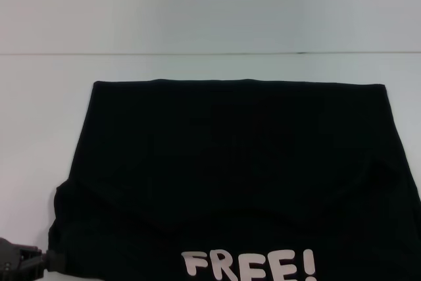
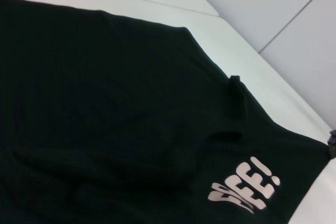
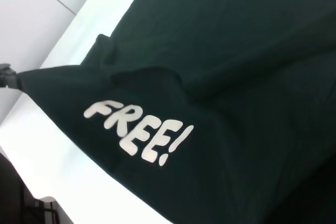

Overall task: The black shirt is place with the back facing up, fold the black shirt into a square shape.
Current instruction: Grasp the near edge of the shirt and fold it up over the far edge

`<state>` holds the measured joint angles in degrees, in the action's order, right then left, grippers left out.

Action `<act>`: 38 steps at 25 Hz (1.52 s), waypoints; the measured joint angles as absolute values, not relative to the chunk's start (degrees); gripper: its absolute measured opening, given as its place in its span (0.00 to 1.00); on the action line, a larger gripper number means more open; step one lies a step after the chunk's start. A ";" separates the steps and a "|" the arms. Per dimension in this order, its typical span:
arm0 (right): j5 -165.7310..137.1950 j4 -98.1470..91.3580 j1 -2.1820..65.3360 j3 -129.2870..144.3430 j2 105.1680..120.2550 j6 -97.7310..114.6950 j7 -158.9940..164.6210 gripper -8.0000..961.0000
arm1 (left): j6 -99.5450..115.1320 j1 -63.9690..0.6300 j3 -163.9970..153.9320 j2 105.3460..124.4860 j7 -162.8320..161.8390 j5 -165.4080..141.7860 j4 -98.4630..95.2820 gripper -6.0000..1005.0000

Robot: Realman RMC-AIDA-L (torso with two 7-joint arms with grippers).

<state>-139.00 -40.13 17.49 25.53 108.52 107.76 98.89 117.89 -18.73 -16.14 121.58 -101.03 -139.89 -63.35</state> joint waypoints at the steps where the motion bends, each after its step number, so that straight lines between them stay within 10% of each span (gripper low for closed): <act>1: -139.02 -40.14 17.44 25.16 108.44 107.83 98.75 0.02 | 117.89 -18.78 -16.33 121.60 -100.91 -140.04 -63.11 0.02; 8: -138.87 -40.16 20.59 21.78 108.27 103.92 98.25 0.02 | 114.43 -23.22 -16.14 120.73 -100.98 -139.19 -59.85 0.02; 20: -138.43 -38.31 32.30 16.40 108.78 89.44 99.77 0.02 | 86.76 -40.08 -17.69 113.91 -101.97 -139.42 -41.76 0.03; 38: -135.29 -23.72 44.53 16.88 110.46 54.74 102.82 0.02 | 54.14 -45.98 -33.45 114.03 -107.13 -139.48 -35.63 0.04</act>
<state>-135.29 -23.72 44.53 16.88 110.46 54.74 102.82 54.14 -45.98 -33.45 114.03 -107.13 -139.48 -35.63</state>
